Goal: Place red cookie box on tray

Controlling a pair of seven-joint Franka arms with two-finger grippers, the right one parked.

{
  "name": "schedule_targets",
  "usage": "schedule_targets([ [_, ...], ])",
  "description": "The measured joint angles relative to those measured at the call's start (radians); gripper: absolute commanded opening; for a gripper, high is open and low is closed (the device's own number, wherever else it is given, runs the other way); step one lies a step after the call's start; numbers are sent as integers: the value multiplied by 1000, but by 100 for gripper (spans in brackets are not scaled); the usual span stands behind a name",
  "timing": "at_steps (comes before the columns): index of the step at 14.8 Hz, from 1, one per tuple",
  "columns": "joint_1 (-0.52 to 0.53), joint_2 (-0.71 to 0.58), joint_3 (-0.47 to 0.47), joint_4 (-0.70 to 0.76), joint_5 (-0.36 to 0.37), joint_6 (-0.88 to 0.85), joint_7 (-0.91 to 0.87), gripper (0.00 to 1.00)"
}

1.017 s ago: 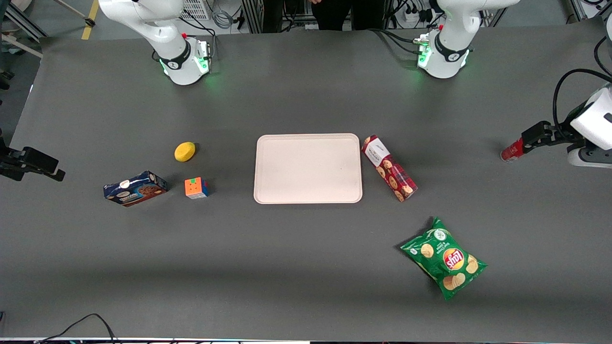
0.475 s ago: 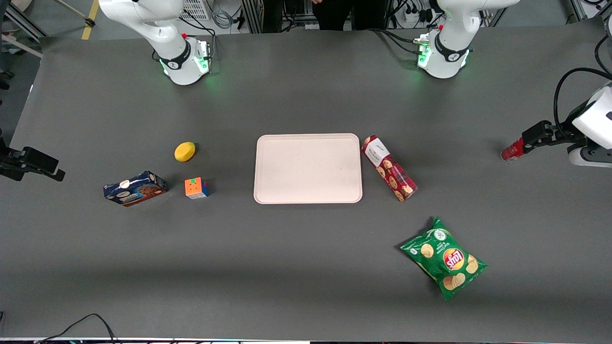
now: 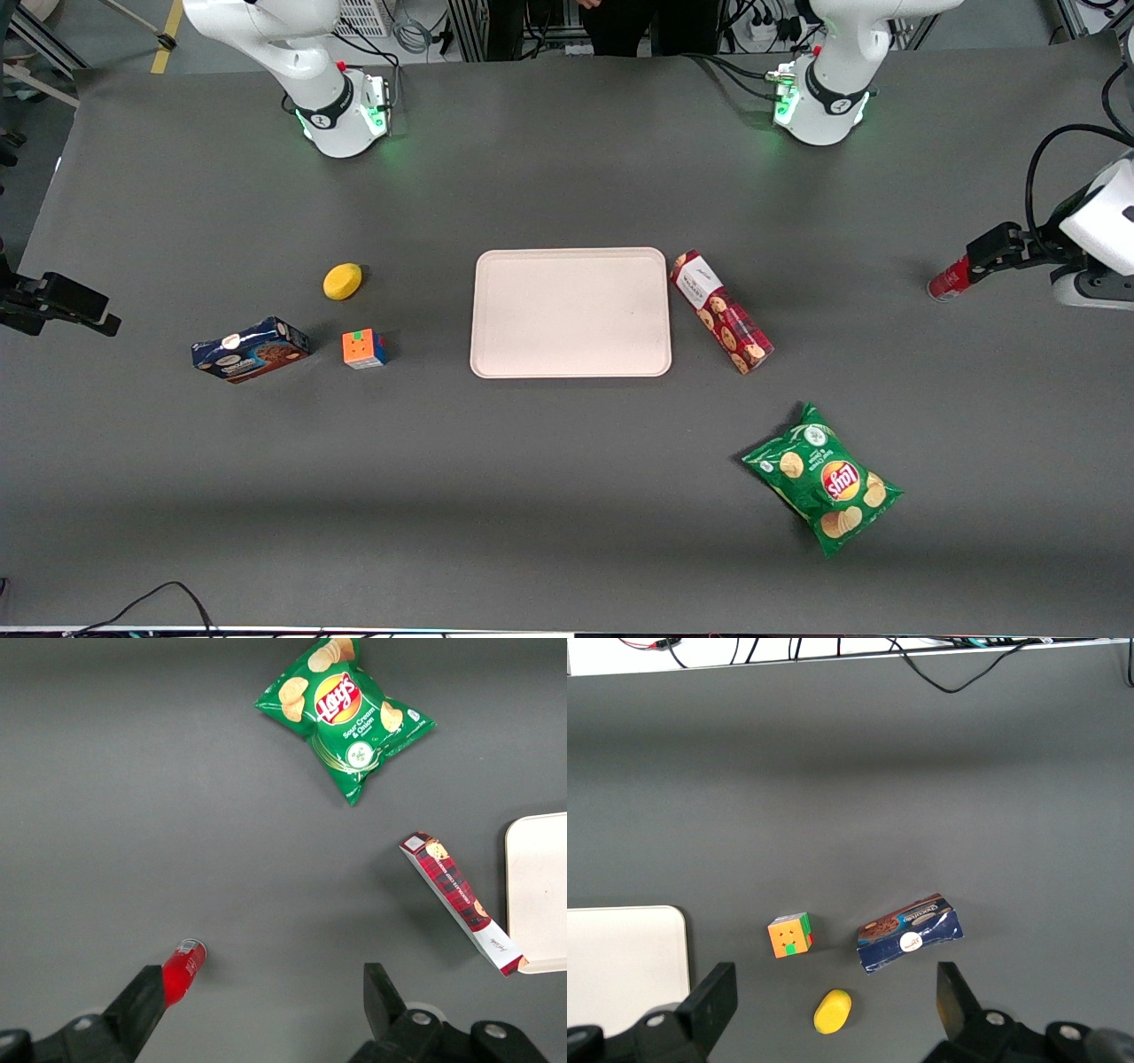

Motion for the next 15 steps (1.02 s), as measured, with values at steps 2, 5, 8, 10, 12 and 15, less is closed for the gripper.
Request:
schedule_targets([
  [2, 0, 0, 0, 7, 0, -5, 0, 100],
  [5, 0, 0, 0, 13, 0, -21, 3, 100],
  [8, 0, 0, -1, 13, -1, -39, 3, 100],
  [10, 0, 0, -1, 14, -3, -48, 3, 100],
  [12, 0, 0, -1, 15, -4, -65, 3, 100],
  [15, 0, 0, -4, 15, -5, -70, -1, 100],
])
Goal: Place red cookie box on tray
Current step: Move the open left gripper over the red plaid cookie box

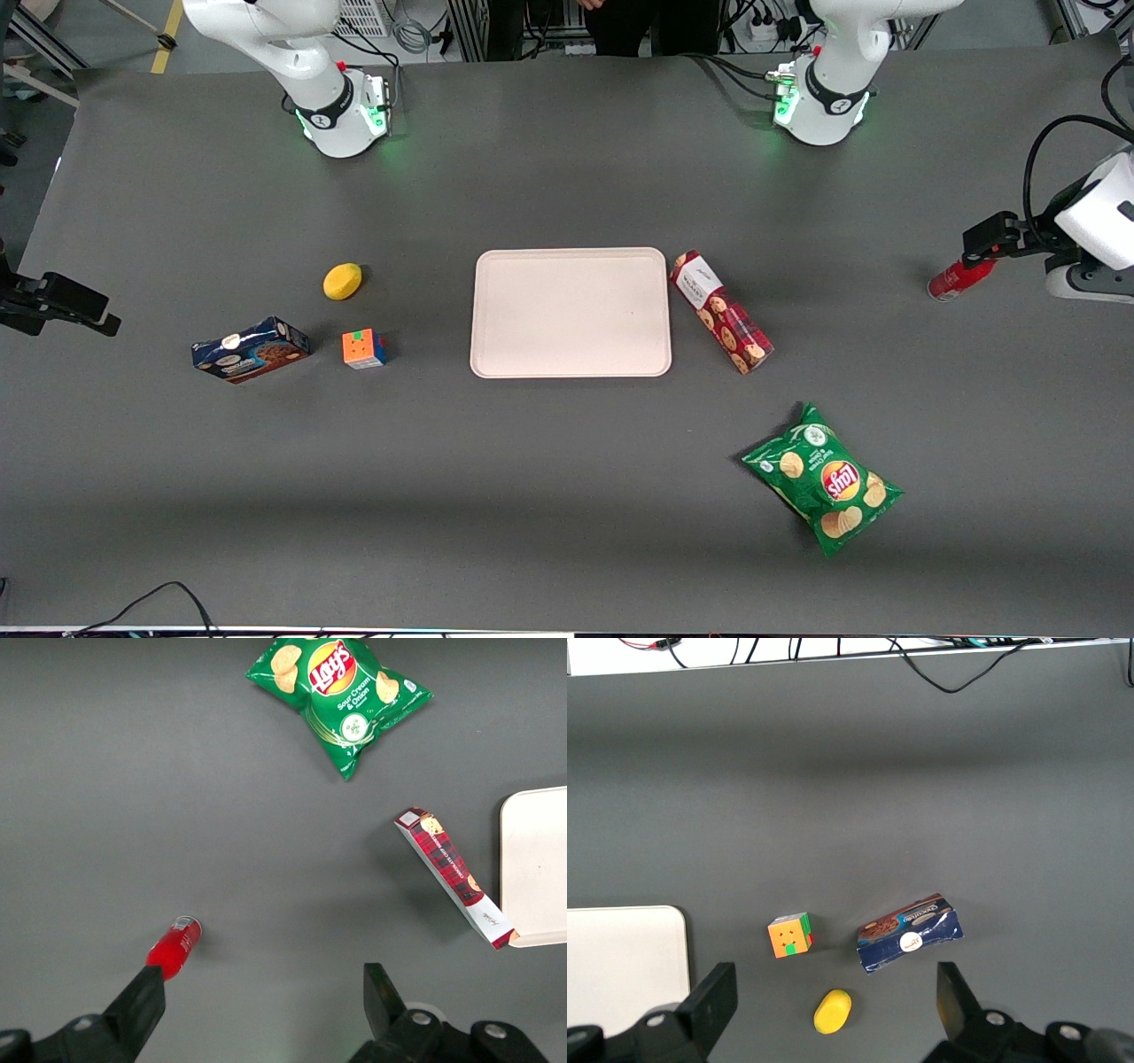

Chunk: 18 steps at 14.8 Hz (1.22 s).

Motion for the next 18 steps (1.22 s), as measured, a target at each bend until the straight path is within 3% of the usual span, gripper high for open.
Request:
schedule_targets([
  [5, -2, 0, -76, -4, -6, -52, -236, 100],
  [9, -5, 3, -131, -34, -72, -56, -516, 100],
  [12, -8, 4, -240, -78, -80, -23, -749, 100],
  [18, -11, -81, -324, -391, -107, 262, -813, 100],
])
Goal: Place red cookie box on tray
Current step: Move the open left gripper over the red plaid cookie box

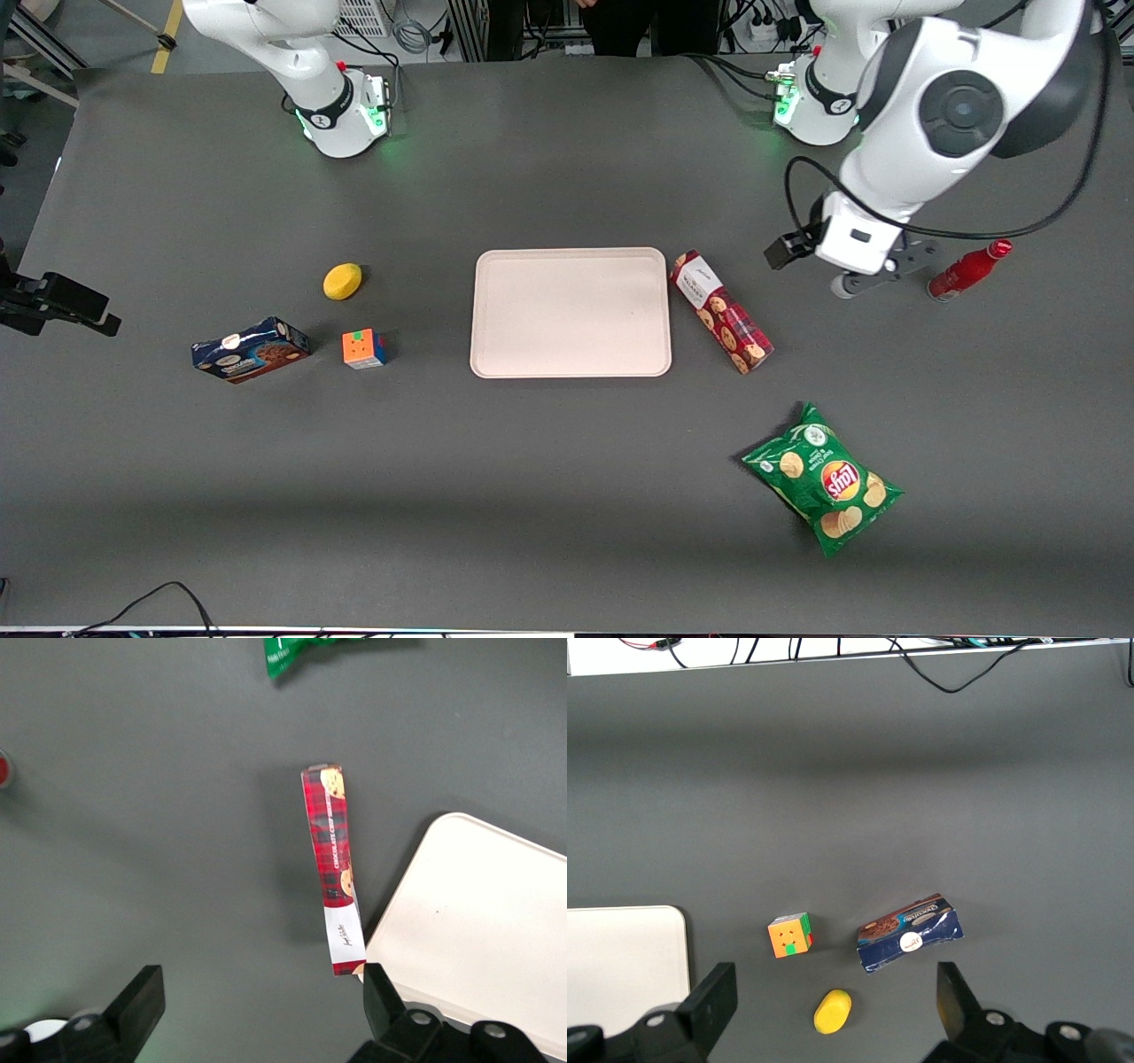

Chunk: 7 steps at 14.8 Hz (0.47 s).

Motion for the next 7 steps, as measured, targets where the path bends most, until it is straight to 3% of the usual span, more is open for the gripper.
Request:
schedule_targets([
  [7, -1, -64, -104, -277, -32, 323, -57, 100],
])
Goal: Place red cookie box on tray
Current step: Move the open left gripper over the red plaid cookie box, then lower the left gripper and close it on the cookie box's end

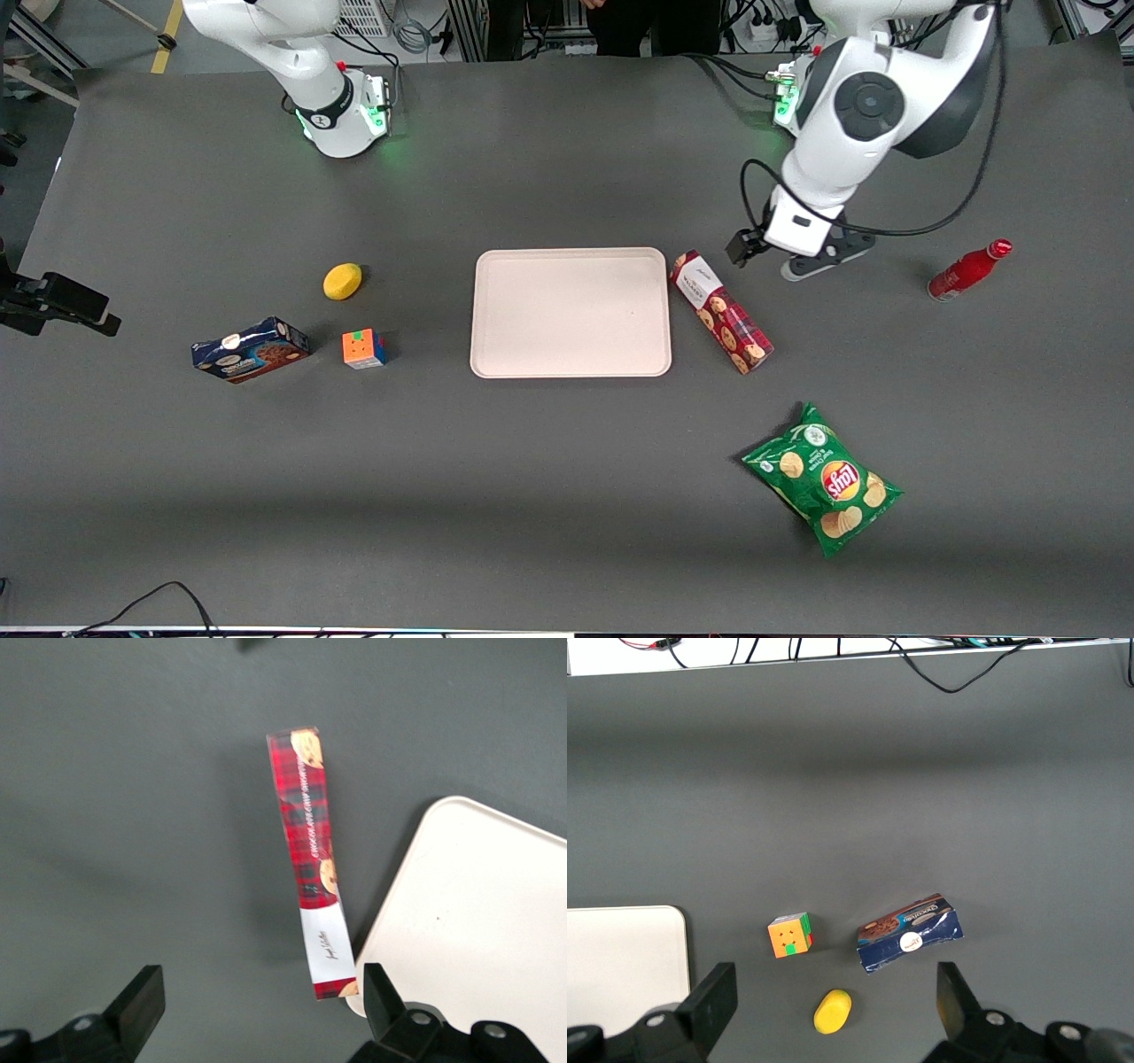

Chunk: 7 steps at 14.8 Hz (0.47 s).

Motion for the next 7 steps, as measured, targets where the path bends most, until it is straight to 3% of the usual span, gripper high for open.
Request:
schedule_targets([
  [7, 0, 162, -37, -70, -5, 297, -34, 100],
])
